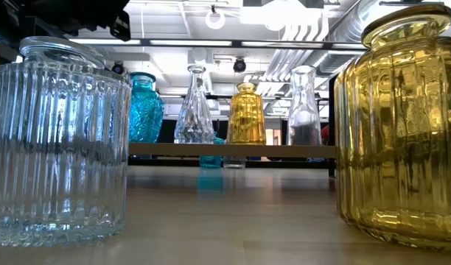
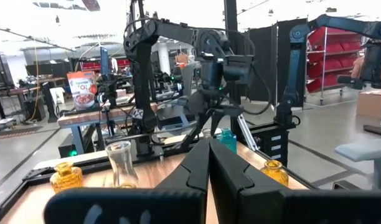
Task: Sort vases onto shelf
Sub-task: Put the bottom right transparent vase on the shelf
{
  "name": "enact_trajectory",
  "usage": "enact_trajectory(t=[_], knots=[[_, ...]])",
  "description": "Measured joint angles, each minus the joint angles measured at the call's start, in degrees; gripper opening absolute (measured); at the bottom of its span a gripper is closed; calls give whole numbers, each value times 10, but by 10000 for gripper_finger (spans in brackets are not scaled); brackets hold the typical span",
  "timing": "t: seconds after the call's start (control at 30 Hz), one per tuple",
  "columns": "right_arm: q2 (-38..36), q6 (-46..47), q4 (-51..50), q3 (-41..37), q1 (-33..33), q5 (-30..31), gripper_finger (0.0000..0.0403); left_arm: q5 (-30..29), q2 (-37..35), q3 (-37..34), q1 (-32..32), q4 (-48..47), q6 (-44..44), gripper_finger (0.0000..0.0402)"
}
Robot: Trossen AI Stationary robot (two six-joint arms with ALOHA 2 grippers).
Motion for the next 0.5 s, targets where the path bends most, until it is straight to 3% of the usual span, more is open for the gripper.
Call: enact_trajectory(t=[0.17,0.33,0.5], knots=[[0,9,0,0,8,1,117,0,0,0,0,-2,-4,0],[3,11,5,-1,8,-2,173,0,0,0,0,-2,-5,0],[3,13,13,-2,8,-14,188,0,0,0,0,-2,-5,0]])
